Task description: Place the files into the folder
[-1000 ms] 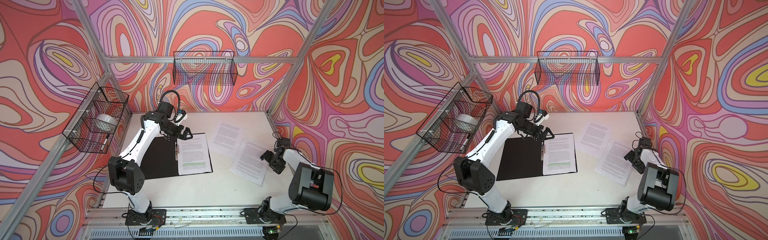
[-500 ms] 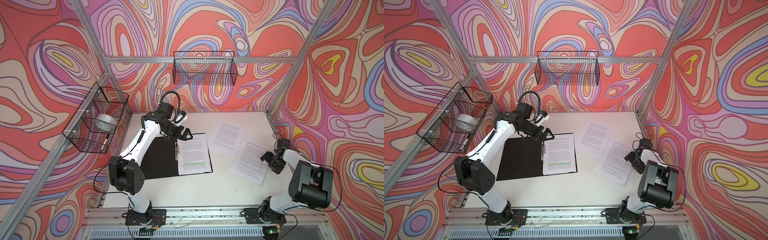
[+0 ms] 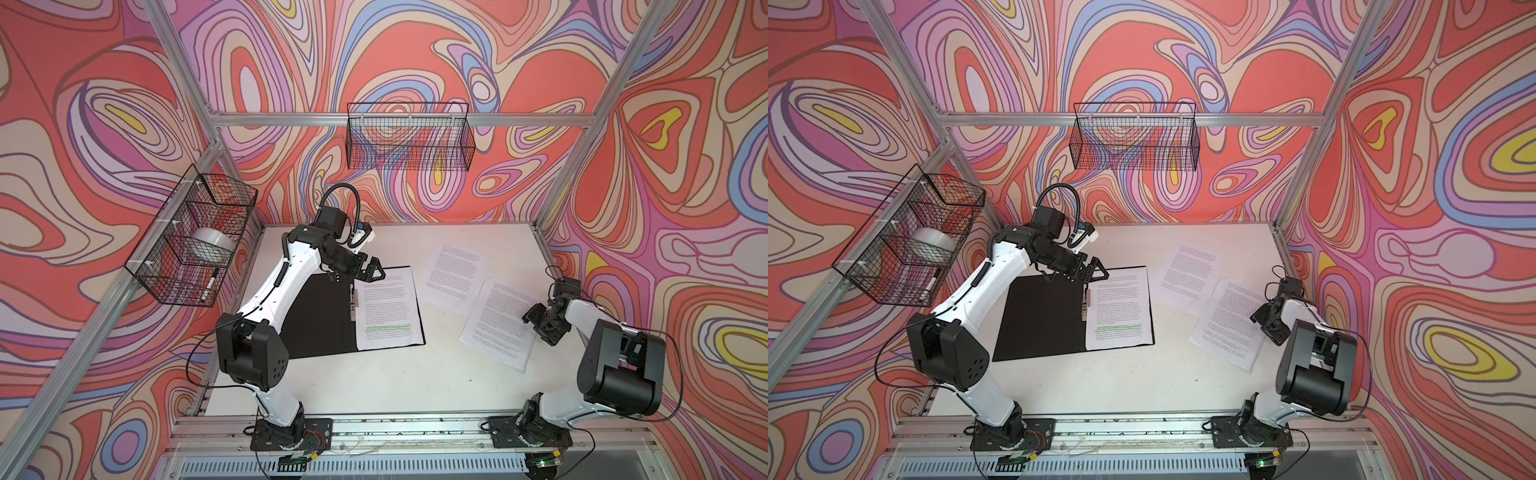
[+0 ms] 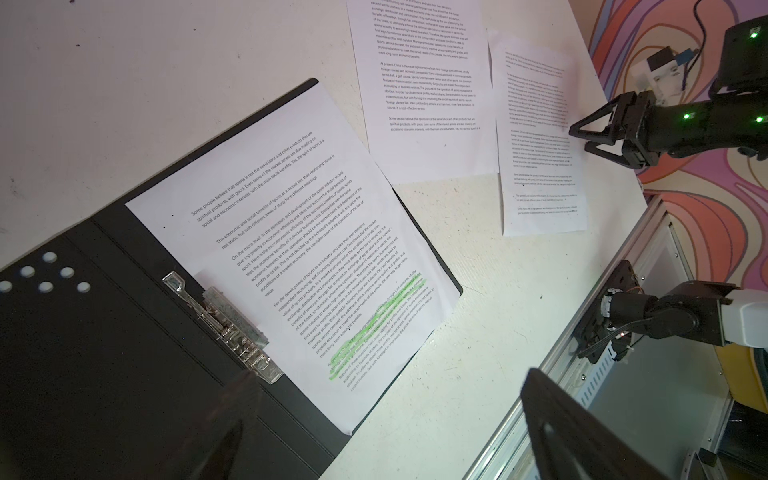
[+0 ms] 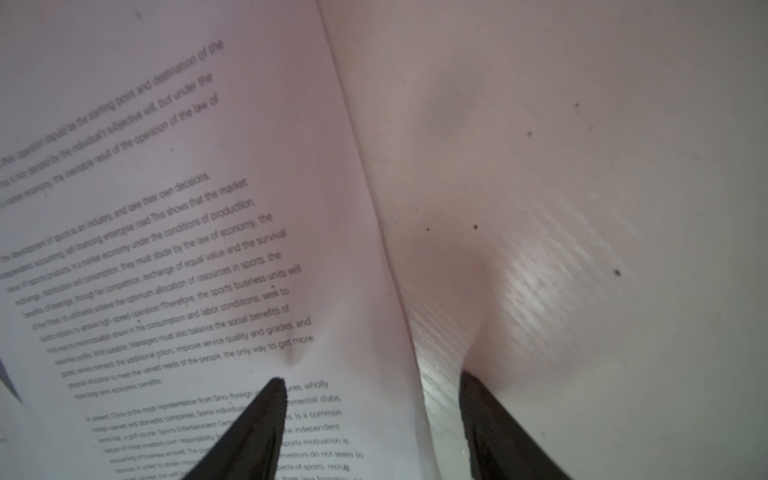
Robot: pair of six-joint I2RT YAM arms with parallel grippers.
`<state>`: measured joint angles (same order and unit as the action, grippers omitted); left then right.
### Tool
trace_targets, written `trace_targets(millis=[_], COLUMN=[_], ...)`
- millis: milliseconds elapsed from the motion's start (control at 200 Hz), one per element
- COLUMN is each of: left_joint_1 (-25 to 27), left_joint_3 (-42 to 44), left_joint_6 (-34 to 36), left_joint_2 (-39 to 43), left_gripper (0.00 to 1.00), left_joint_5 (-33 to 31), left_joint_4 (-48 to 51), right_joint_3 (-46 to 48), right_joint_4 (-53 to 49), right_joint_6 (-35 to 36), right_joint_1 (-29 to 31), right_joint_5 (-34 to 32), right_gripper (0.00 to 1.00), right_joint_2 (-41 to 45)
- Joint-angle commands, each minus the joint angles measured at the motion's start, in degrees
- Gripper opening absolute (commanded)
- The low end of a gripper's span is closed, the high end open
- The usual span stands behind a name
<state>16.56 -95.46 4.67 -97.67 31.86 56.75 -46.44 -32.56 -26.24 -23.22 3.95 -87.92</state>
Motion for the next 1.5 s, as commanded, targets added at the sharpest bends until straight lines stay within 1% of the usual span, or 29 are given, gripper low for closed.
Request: trace_targets(millis=[0,255,295,361,646,726,826,936,992,1067,1152,1252,1312,1412,1492], left_joint_1=[0.29,0.25,0.31,0.31,0.3,0.29,0.3,0.31,0.32,0.24,0.31,0.31,0.32,0.32,0.32], left_joint_3=[1.17,1.75,1.74,1.73,1.88,1.91,1.96,1.88,1.9,2.02,2.03,2.03,1.95,1.95,2.04], left_joint_6=[0.28,0.3,0.27,0.42,0.34,0.32,0.34,0.21,0.19,0.2,0.12,-0.01,0.05,-0.01,-0.01], left_joint_2=[2.13,2.22,2.22,2.13,2.09,2.12,2.13,2.13,2.22,2.26,2.31,2.31,2.4,2.48,2.55], left_gripper=[0.99,0.99,0.99,0.99,0.99,0.99,0.99,0.99,0.99,0.99,0.99,0.99,0.99,0.99,0.99], left_joint_5=[-0.38,-0.49,-0.45,-0.22,-0.16,-0.27,-0.33,-0.33,-0.32,-0.33,-0.22,-0.18,-0.14,-0.12,-0.07], left_joint_4=[-0.45,-0.85,-0.82,-0.63,-0.77,-0.84,-0.79,-0.82,-0.79,-0.81,-0.85,-0.88,-0.85,-0.86,-0.86], right_joint_3=[0.86,1.14,1.34,1.47,1.52,1.52,1.61,1.61,1.61,1.61,1.7,1.79,1.79,1.7,1.53], right_joint_4=[0.79,1.53,1.81,2.15,2.88,3.16,3.42,3.52,3.51,3.52,3.61,3.48,3.44,3.26,3.02], right_joint_6=[0.65,0.93,1.02,1.28,2.5,2.77,3.08,3.3,3.34,3.38,3.39,3.39,3.46,3.43,3.5], right_joint_1=[-0.33,-0.33,-0.33,-0.33,-0.33,-0.33,-0.33,-0.33,-0.33,-0.33,-0.33,-0.29,-0.33,-0.33,-0.33], right_joint_5=[0.1,-0.5,-0.28,0.15,1.59,2.03,2.39,2.6,2.58,2.48,2.67,2.73,2.72,2.65,2.68], right_gripper=[0.67,0.61,0.58,0.51,0.41,0.36,0.33,0.28,0.23,0.21,0.14,0.12,0.08,0.03,0.02], right_joint_2=[-0.48,-0.05,0.12,0.34,-0.29,-0.45,-0.75,-0.83,-0.72,-0.5,-0.25,0.13,0.31,0.73,1.12])
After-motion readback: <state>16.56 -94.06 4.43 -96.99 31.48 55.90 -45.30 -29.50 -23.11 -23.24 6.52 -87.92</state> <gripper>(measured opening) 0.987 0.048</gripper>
